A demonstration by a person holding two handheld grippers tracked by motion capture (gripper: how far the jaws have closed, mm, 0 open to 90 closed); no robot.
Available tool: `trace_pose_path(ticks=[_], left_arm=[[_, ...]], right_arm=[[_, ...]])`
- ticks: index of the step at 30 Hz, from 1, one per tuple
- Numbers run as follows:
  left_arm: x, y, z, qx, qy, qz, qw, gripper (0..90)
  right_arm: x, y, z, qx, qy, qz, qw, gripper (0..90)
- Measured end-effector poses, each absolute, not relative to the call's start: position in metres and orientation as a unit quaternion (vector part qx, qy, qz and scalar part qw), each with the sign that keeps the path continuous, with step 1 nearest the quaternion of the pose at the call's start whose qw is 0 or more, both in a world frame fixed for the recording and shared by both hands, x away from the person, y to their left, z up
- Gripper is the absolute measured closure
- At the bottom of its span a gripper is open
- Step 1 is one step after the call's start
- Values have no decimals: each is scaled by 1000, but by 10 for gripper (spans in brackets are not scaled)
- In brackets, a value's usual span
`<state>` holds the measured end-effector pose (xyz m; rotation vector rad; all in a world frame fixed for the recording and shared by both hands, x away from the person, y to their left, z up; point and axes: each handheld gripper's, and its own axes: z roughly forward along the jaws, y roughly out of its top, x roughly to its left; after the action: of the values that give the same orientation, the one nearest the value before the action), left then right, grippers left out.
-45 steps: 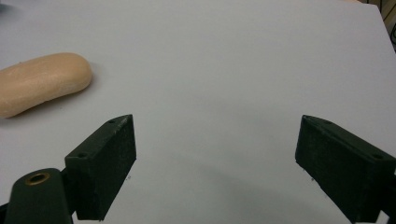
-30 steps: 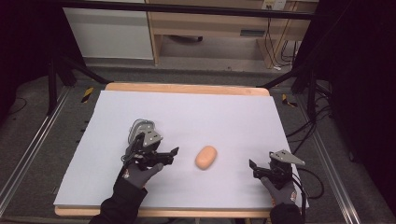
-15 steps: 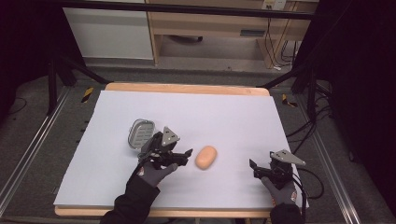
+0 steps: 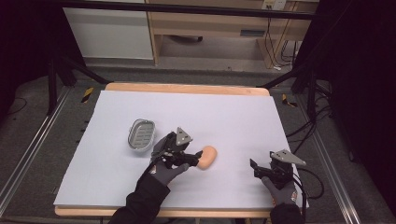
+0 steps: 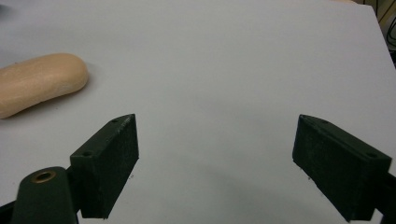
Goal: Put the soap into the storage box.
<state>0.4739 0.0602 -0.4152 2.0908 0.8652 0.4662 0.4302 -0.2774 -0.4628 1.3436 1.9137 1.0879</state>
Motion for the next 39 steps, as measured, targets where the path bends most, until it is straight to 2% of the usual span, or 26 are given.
trace_pose_path(ticks=[20,39], left_arm=[[483,26,-431,845,334,172,381,234],[491,11,-446,857,338,161,354,216]], right_arm=[[430,-278,-462,502,712,403,281,156],[431,-277,-463,501,714,401,279,155]])
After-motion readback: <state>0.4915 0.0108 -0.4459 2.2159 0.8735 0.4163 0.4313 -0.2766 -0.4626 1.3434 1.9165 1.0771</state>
